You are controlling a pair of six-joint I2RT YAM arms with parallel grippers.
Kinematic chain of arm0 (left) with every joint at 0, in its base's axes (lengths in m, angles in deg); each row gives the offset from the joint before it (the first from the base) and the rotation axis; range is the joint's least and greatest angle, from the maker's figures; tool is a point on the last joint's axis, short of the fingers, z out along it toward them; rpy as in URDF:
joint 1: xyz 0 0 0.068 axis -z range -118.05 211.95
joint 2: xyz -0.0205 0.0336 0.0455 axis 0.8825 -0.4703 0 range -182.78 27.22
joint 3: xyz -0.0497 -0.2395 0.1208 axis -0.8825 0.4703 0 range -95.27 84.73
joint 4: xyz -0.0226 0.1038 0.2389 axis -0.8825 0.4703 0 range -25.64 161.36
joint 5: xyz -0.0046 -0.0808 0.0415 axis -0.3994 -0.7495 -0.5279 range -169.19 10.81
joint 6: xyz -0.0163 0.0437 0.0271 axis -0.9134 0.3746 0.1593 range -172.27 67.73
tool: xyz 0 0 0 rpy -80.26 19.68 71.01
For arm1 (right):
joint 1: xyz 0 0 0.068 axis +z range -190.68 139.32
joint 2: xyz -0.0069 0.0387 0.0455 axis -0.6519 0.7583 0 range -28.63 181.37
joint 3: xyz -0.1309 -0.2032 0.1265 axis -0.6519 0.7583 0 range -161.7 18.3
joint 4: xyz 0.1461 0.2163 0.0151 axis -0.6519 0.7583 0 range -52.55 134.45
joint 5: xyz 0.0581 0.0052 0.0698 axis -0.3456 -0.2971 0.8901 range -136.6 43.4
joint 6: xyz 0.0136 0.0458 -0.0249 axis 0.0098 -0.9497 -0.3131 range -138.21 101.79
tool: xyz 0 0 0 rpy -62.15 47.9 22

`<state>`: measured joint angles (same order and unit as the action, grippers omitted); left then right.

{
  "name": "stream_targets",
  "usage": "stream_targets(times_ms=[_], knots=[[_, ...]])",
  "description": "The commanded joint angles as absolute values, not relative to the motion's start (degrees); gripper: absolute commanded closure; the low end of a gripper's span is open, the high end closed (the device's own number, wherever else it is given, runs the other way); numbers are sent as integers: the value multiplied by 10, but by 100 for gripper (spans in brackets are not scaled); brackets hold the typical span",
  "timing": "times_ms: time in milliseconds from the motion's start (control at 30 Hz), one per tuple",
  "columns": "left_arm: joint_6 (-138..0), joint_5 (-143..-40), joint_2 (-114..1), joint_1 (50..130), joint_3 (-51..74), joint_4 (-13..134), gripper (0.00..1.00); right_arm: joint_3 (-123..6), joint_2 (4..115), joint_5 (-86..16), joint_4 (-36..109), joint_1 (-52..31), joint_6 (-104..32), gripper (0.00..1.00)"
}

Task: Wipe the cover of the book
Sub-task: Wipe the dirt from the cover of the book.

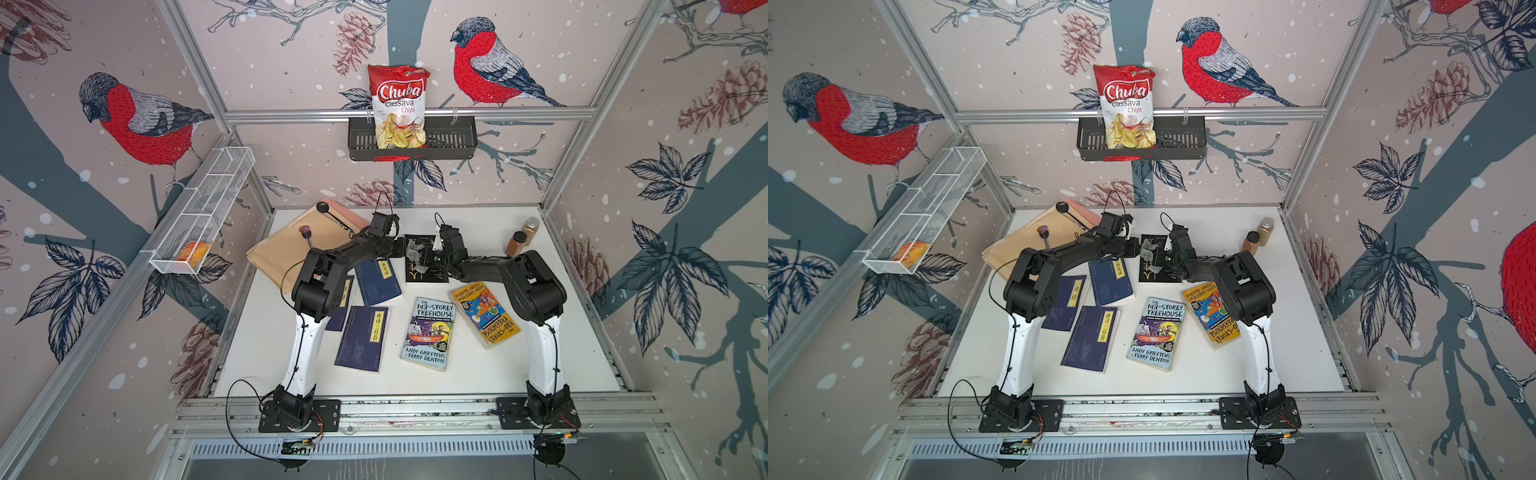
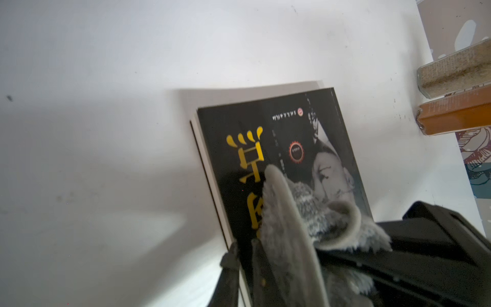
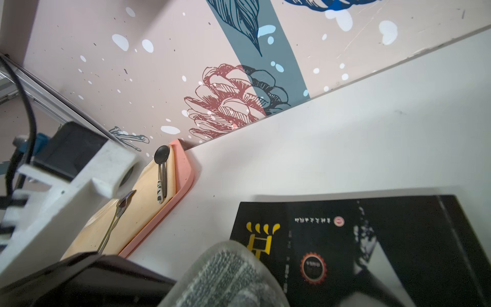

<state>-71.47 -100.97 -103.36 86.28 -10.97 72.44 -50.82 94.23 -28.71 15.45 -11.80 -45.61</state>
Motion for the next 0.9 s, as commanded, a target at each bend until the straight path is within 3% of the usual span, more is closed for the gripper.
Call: stream_targets(times_ms=[0, 467, 867], knots=[[-705, -1000, -1021, 866, -115, 733, 88, -468, 926, -285, 306, -110, -464, 97], [-688, -966, -1072, 903, -204, 808, 90, -357, 814, -309, 272, -89, -449, 97], [-675, -929, -1044, 905, -108, 786, 94, -320, 715, -393, 327, -103, -455, 96]])
